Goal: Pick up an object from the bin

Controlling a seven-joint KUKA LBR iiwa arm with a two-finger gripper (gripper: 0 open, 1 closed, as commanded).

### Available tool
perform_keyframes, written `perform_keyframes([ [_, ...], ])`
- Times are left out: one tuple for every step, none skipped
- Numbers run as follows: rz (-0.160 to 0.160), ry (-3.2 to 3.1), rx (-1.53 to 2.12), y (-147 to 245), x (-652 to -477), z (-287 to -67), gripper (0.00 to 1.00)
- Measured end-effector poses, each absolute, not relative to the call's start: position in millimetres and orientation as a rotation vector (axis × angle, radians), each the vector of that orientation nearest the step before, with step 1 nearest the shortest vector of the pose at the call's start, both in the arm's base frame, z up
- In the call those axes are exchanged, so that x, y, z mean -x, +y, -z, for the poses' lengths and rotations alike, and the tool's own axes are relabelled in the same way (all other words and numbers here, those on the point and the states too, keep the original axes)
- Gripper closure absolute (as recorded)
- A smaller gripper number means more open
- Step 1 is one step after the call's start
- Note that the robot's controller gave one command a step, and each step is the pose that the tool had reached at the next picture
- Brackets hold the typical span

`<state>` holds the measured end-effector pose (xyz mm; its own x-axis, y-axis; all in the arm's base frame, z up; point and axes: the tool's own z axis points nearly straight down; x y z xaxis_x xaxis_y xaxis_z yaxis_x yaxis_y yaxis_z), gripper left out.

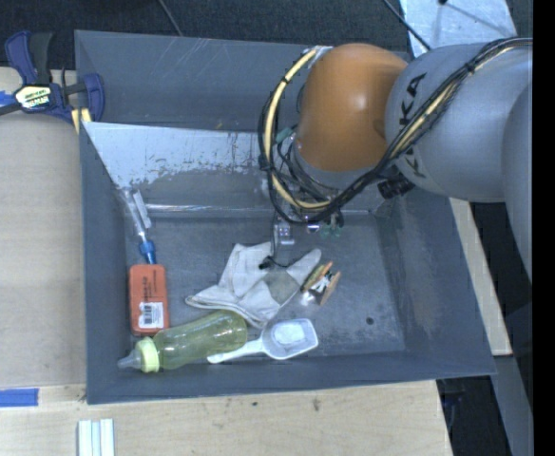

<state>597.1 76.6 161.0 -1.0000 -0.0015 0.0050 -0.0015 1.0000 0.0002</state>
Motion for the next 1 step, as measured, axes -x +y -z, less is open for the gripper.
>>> perform_keyframes([
  [0.001, -3.145, 0.0, 76.3, -598.8, -166.1, 0.0],
])
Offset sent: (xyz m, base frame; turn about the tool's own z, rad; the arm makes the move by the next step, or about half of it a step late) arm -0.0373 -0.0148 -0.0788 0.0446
